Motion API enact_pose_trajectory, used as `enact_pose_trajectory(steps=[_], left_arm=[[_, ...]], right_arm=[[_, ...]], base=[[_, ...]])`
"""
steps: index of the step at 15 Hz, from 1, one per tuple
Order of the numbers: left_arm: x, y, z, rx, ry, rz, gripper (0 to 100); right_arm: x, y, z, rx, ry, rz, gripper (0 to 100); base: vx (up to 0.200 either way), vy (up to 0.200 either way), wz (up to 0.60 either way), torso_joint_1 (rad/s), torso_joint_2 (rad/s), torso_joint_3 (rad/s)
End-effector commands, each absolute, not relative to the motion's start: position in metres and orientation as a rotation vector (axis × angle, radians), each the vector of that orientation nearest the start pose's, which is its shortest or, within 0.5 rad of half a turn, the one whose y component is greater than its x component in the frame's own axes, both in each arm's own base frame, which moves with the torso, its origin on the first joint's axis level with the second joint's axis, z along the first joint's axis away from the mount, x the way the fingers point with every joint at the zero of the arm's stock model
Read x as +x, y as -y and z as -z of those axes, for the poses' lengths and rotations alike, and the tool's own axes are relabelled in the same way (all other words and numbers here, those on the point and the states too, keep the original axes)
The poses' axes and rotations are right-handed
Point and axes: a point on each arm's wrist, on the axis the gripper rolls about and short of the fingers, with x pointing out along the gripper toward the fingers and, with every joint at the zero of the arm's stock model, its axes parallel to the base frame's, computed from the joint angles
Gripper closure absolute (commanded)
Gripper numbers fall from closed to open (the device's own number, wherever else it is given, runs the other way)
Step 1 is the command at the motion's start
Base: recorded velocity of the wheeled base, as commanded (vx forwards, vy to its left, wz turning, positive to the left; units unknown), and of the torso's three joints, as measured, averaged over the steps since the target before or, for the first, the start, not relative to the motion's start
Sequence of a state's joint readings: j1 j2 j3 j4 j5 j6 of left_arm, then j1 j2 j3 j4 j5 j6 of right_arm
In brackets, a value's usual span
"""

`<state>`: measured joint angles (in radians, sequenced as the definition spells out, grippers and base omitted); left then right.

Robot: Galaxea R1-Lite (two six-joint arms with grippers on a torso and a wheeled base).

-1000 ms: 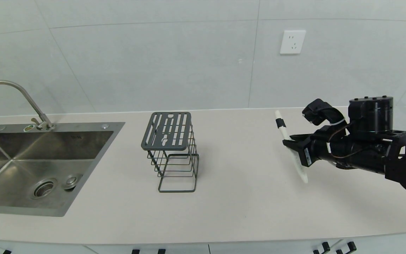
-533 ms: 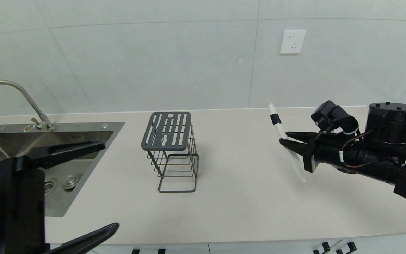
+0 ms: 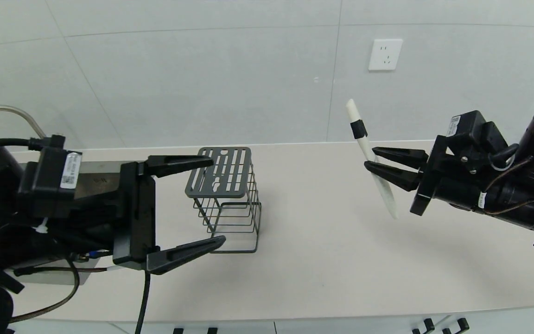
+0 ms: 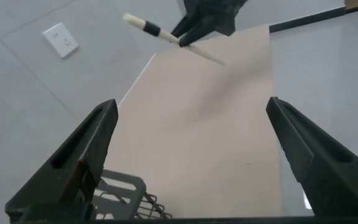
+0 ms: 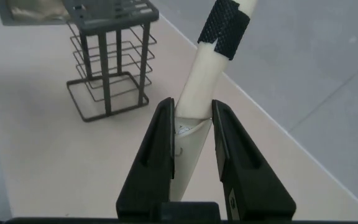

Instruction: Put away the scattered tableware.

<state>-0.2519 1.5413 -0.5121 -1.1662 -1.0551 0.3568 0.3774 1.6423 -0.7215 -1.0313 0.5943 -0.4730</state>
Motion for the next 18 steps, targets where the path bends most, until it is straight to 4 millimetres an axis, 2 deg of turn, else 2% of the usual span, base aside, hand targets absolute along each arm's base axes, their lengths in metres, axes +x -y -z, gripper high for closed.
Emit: enact_pose_trajectory(steps=[1, 3, 7, 9, 13, 15, 18], left_arm=[[0.227, 0.091, -0.197, 0.31, 0.33, 1.324, 0], [0.229, 0.103, -0.2, 0.272, 0.33, 1.358, 0], [0.243, 0.127, -0.204, 0.22, 0.379, 1.357, 0], [0.249, 0.135, -0.204, 0.2, 0.403, 1.339, 0], [0.263, 0.158, -0.189, 0.115, 0.434, 1.322, 0], [0.268, 0.163, -0.191, 0.107, 0.443, 1.319, 0], [0.265, 0.184, -0.199, 0.059, 0.465, 1.369, 0]], right_arm=[[0.253, -0.116, -0.227, -0.466, 0.415, -0.956, 100], [0.245, -0.118, -0.232, -0.47, 0.467, -0.991, 100], [0.224, -0.127, -0.224, -0.478, 0.516, -1.108, 100], [0.222, -0.128, -0.224, -0.477, 0.52, -1.115, 100], [0.218, -0.136, -0.226, -0.474, 0.563, -1.14, 100], [0.216, -0.136, -0.228, -0.488, 0.586, -1.15, 100], [0.214, -0.135, -0.231, -0.495, 0.615, -1.146, 100]], base=[[0.0, 0.0, 0.0, 0.0, 0.0, 0.0], [0.0, 0.0, 0.0, 0.0, 0.0, 0.0], [0.0, 0.0, 0.0, 0.0, 0.0, 0.0], [0.0, 0.0, 0.0, 0.0, 0.0, 0.0], [0.0, 0.0, 0.0, 0.0, 0.0, 0.0], [0.0, 0.0, 0.0, 0.0, 0.0, 0.0], [0.0, 0.0, 0.0, 0.0, 0.0, 0.0]])
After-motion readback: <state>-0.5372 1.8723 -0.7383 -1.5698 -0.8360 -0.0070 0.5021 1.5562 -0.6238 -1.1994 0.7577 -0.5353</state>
